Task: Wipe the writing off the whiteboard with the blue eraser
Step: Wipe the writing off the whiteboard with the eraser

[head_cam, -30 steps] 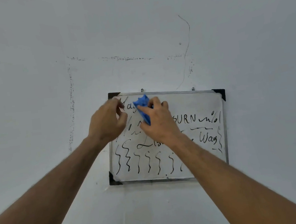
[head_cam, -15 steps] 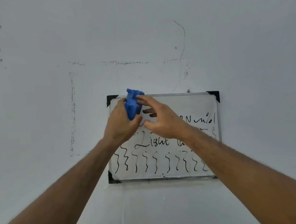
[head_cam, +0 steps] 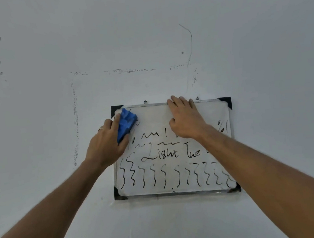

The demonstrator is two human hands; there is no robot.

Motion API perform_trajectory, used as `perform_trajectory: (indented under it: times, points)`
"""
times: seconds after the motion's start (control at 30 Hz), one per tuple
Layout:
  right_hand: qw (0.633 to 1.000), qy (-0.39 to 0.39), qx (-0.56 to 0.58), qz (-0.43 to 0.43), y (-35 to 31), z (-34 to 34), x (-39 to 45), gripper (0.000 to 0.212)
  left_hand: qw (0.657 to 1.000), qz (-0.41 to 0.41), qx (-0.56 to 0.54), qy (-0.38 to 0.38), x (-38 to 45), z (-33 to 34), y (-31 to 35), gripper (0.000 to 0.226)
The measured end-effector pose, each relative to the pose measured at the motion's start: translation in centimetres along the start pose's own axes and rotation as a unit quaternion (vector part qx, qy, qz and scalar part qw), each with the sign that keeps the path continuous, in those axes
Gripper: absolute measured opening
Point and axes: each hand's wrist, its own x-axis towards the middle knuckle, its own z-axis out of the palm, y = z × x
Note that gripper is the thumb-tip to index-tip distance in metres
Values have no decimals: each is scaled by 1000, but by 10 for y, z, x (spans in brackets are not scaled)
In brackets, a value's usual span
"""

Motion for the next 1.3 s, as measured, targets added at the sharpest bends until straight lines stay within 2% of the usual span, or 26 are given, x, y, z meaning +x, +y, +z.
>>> perform_trajectory:
  times: [0.1, 0.27, 0.43, 0.5, 0.6, 0.77, 0.93, 1.07, 1.2, 1.23, 1.3]
  points:
    - [999, 26, 28, -1, 2, -4, -1, 63, 998, 48, 38, -22, -4, -6, -17, 77]
    - [999, 40, 18, -7, 5, -6, -1, 58, 1000, 21, 12, 13, 16, -8, -1, 73]
    - [999, 41, 4, -31, 14, -11, -5, 59, 992, 111, 49, -32, 6, -6, -2, 78]
    - [998, 51, 1, -37, 20, -11, -11, 58, 994, 92, 59, -15, 16, -11, -5, 76]
    - [998, 69, -3, -1, 32, -5, -24, 58, 999, 39, 28, 7, 29, -9, 12, 74]
    - [990, 106, 2, 93, 54, 4, -57, 57, 989, 129, 54, -46, 14, -5, 6, 77]
    - [982, 112, 9, 152, 72, 4, -70, 58, 998, 61, 35, -1, 24, -15, -2, 73]
    - [973, 112, 48, 198, 74, -3, -70, 60, 989, 121, 54, -73, -3, -8, -5, 77]
    - [961, 102, 129, 221, 74, -4, -77, 62, 999, 13, 35, -4, 8, -22, -18, 72]
    - [959, 102, 144, 223, 74, -3, -77, 62, 1000, 9, 27, -1, 13, -21, -11, 72]
    - [956, 104, 159, 225, 73, -2, -77, 61, 998, 56, 23, -25, 18, -13, 11, 73]
